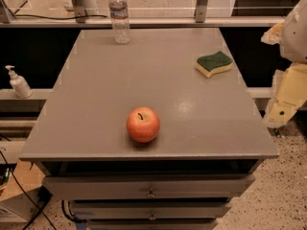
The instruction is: Move sponge near apple
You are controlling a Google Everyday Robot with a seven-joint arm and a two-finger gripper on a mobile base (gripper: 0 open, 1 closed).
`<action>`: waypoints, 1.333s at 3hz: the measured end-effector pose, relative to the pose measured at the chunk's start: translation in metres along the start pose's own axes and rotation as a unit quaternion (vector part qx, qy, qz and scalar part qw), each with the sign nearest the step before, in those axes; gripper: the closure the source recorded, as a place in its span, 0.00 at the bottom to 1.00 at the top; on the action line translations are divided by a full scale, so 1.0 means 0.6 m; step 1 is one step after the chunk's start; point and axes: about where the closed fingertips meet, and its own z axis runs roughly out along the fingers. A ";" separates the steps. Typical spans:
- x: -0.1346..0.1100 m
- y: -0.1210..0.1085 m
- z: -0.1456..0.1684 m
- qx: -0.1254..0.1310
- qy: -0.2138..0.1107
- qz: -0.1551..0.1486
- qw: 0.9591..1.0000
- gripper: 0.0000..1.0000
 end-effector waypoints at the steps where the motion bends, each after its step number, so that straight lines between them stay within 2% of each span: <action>1: 0.000 0.000 0.000 0.000 0.000 0.000 1.000 0.00; 2: -0.005 -0.015 0.009 0.001 -0.045 0.007 0.999 0.00; 3: -0.033 -0.050 0.026 0.018 -0.094 0.007 0.995 0.00; 4: -0.062 -0.104 0.055 0.035 -0.140 0.017 0.989 0.00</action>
Offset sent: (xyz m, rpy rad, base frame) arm 0.0376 0.0019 -0.0092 0.3144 -0.0639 0.0347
